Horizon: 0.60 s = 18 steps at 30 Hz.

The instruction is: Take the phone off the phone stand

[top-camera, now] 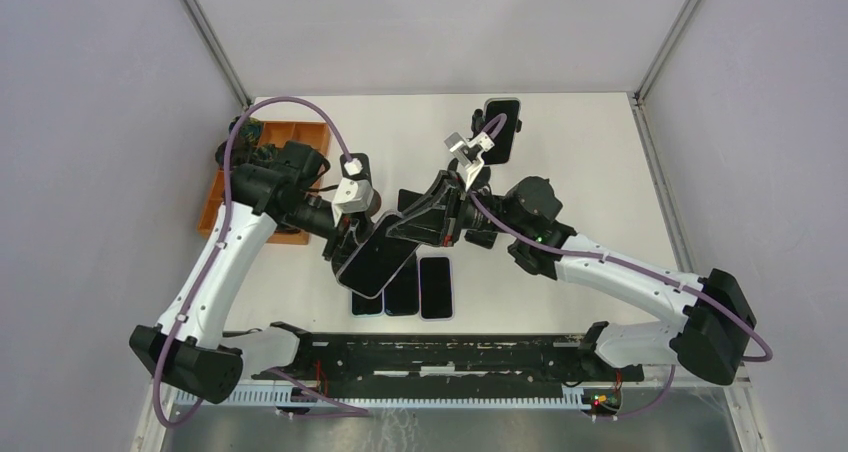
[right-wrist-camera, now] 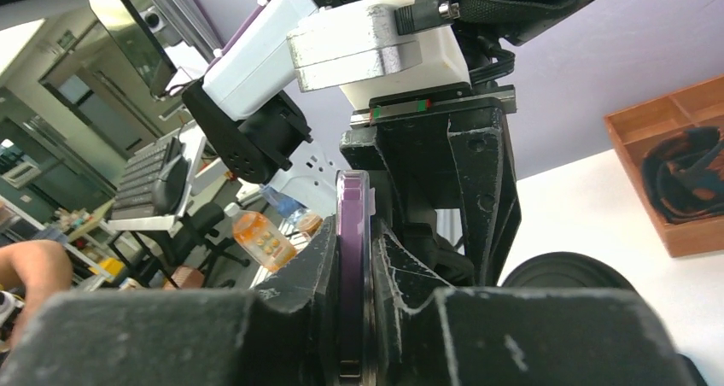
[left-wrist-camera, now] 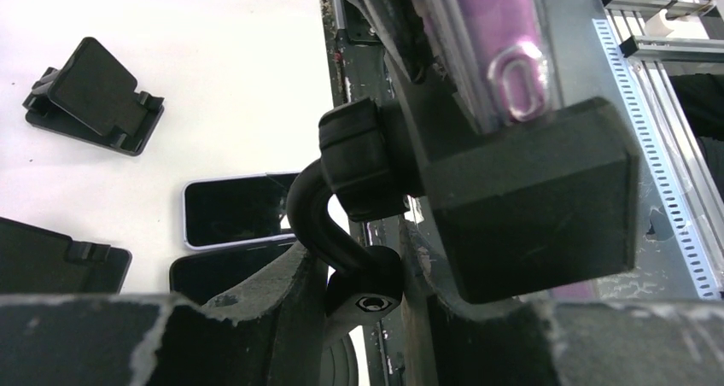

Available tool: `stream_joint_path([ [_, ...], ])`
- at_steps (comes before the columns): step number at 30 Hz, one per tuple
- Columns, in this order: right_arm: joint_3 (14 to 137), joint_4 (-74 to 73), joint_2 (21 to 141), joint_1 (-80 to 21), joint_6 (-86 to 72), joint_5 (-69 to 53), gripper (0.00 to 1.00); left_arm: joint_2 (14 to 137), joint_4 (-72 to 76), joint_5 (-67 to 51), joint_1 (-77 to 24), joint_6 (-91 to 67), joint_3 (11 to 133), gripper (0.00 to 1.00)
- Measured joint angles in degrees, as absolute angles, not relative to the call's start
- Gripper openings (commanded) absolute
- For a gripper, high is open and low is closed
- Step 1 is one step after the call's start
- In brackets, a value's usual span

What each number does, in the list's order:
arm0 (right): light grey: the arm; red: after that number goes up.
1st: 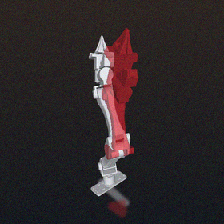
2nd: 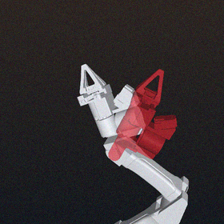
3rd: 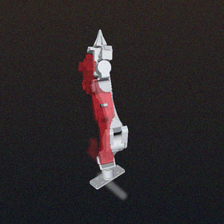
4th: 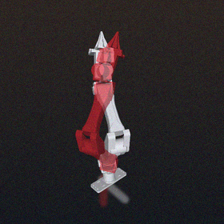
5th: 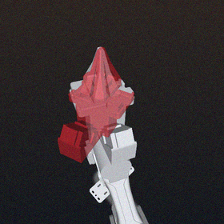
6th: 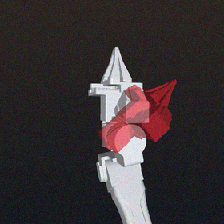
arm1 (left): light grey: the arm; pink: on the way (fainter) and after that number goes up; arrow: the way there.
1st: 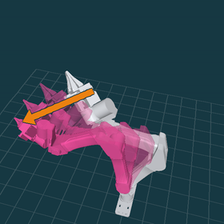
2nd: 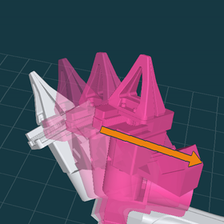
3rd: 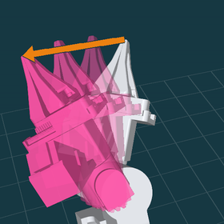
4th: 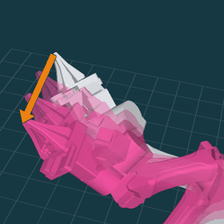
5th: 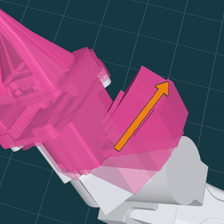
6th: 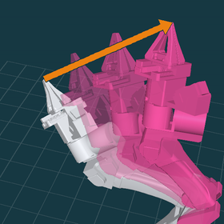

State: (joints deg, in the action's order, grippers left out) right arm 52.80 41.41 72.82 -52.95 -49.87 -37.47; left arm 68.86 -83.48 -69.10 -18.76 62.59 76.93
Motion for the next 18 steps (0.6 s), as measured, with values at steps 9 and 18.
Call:
stream_joint_path([
  [9,55.51,31.16,70.02,-52.38,-42.13,-36.38,0.00,66.13,-78.65,-67.88,-18.79,60.66,75.50,0.02],
  [18,54.46,24.18,64.84,-47.72,-41.82,-36.97,0.00,63.94,-75.75,-67.22,-18.90,66.08,73.58,0.02],
])
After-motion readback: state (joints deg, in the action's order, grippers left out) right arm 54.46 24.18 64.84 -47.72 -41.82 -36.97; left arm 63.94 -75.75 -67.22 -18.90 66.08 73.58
